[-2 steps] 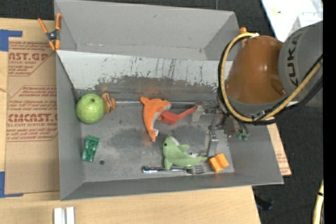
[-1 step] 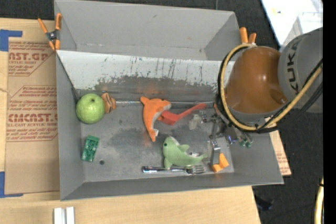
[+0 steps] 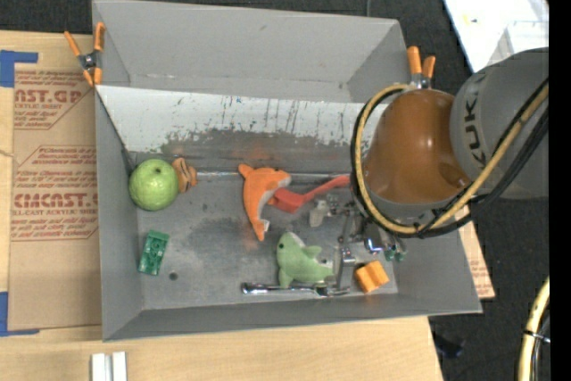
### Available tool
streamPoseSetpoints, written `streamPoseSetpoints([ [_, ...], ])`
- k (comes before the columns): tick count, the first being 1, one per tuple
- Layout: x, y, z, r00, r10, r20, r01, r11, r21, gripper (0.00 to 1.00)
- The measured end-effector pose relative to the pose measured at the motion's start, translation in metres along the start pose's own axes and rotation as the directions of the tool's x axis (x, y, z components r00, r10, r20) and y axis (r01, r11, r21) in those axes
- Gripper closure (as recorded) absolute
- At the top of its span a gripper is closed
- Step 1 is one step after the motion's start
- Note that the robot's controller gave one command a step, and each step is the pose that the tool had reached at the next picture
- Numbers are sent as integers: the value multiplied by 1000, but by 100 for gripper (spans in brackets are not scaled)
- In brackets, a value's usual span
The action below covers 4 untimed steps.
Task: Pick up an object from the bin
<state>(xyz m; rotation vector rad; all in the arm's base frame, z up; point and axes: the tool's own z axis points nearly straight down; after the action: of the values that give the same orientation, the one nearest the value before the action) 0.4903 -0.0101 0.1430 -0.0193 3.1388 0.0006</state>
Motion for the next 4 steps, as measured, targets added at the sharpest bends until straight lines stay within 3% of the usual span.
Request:
streamPoseSetpoints([
  [1, -15, 2, -24, 986, -164, -1, 164, 986, 1, 0],
  [2, -3, 22, -3, 1000, 3, -1, -3, 1000, 0, 0],
  [3, -9, 25, -66, 999, -48, 7, 48, 999, 1, 0],
  [4, -13, 53, -20, 968, 249, -1, -249, 968, 2, 0],
])
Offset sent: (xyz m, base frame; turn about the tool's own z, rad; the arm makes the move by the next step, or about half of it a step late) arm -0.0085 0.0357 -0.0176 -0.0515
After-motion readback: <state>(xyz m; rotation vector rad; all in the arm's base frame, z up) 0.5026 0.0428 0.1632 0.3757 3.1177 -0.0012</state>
